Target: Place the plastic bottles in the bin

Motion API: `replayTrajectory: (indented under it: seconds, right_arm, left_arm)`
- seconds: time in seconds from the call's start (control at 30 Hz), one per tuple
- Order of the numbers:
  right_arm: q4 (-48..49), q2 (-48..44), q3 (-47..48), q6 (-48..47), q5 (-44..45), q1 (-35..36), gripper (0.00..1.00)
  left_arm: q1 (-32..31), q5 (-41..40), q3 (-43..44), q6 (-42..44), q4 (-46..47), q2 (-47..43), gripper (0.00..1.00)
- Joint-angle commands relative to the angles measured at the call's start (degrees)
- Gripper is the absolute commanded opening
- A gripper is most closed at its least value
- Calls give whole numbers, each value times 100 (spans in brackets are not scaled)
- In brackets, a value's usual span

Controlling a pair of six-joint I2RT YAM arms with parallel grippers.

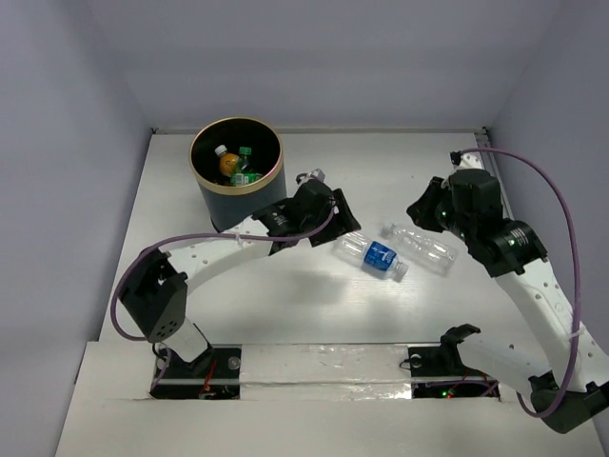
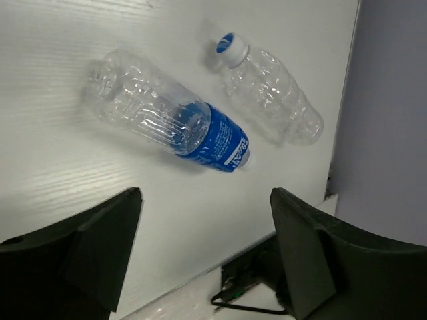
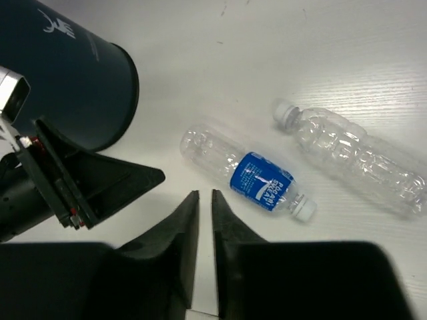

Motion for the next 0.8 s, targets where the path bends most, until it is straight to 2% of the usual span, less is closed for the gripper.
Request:
replayTrajectory:
  seconds: [0.0,0.03,0.07,0.13,0.2,0.43,0.6,0.77]
  right_arm:
    - [-172,-178,-107,-130,-89,-35,22]
    - [-146,-231,-133,-148,-255,-35,43]
    - [-119,-249,-195,-174,-352,-35,54]
    - [-66,-275,-230,-235,-589,-35,68]
    - [-23,-319,-265,-297,-809,-35,74]
    - [30,-574,-458,-517,-1548,-35,79]
    - [30,-863,-766,-832,-2023,-35,79]
    - [232,-1198,-1161,-658,-2680,-35,79]
  left_arm:
    - [-21,-55,-206,-1012,371,28,77]
    - [-21,-12,-250,-1128,363,89,83]
    - [-82,-3,-294,-1233,362,203,89]
    - [-82,6,-286,-1515,371,344,90]
    - [-134,-29,-172,-1777,371,599,91]
    - [-249,-64,268,-2359,143,1443,93]
    - [-249,-345,935,-2570,-103,2023,95]
    - [-301,-626,1471,-2658,-551,2585,95]
